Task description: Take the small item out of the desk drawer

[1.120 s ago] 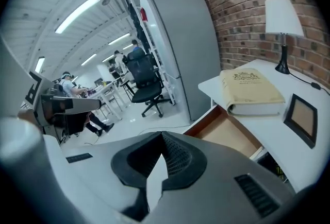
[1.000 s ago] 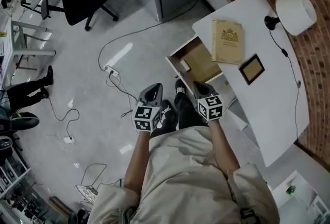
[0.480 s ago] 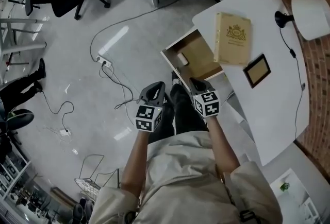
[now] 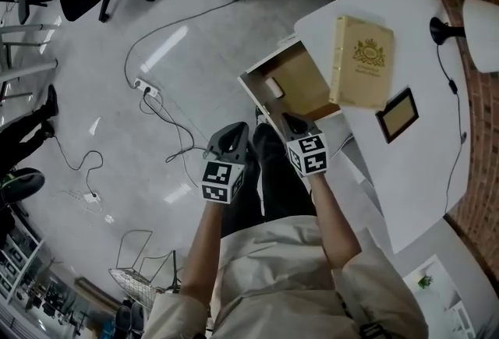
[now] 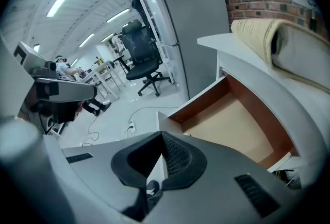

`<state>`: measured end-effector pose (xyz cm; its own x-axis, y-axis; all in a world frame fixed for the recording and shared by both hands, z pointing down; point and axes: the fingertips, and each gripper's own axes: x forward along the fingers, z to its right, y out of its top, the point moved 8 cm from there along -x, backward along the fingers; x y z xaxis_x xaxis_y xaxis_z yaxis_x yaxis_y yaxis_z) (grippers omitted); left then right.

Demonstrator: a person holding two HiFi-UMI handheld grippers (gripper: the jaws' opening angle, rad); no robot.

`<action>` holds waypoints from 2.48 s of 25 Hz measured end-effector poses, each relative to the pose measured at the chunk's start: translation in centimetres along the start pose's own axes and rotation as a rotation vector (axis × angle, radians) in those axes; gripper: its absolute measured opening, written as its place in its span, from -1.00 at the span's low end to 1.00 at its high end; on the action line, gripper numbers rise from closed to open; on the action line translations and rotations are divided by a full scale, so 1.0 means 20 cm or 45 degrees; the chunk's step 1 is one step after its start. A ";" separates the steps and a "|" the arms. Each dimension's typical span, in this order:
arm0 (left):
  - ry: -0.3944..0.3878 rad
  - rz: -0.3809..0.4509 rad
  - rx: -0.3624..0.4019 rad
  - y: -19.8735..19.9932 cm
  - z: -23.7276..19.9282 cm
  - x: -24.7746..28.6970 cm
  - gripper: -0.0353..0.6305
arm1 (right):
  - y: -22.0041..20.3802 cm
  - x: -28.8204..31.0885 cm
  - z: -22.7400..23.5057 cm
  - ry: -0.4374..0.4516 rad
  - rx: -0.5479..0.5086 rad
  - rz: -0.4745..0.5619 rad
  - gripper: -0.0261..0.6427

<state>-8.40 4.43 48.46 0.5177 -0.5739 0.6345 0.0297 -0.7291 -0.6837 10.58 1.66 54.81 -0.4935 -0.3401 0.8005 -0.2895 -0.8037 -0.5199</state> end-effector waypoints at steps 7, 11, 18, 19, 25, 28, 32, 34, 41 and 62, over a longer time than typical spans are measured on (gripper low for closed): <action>0.001 -0.010 -0.015 -0.09 -0.06 0.19 -0.85 | -0.08 0.17 0.14 -0.005 -0.031 -0.060 -0.85; 0.010 -0.017 -0.032 -0.13 -0.07 0.30 -0.85 | -0.12 0.27 0.22 -0.001 -0.058 -0.102 -0.85; -0.005 -0.041 -0.057 -0.23 -0.08 0.47 -0.85 | -0.13 0.48 0.31 0.024 -0.133 -0.158 -0.85; -0.004 -0.040 -0.058 -0.24 -0.09 0.49 -0.84 | -0.13 0.51 0.32 0.031 -0.129 -0.165 -0.85; 0.012 -0.056 -0.073 -0.29 -0.09 0.58 -0.85 | -0.14 0.65 0.35 0.069 -0.162 -0.213 -0.83; 0.011 -0.072 -0.069 -0.31 -0.10 0.63 -0.85 | -0.16 0.69 0.39 0.074 -0.166 -0.232 -0.77; 0.013 -0.091 -0.068 -0.32 -0.13 0.67 -0.85 | -0.17 0.77 0.44 0.070 -0.180 -0.251 -0.70; 0.008 -0.102 -0.060 -0.32 -0.12 0.68 -0.85 | -0.19 0.79 0.46 0.068 -0.186 -0.268 -0.68; -0.002 -0.119 -0.056 -0.31 -0.13 0.72 -0.85 | -0.24 0.92 0.51 0.108 -0.198 -0.381 -0.50; 0.056 -0.083 -0.118 -0.39 -0.22 0.65 -0.85 | -0.31 1.16 0.54 0.041 -0.203 -0.488 -0.40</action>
<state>-5.73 1.12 63.62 0.4795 -0.5384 0.6930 -0.0182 -0.7956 -0.6056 9.83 -6.55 79.75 -0.3499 -0.0136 0.9367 -0.5793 -0.7827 -0.2277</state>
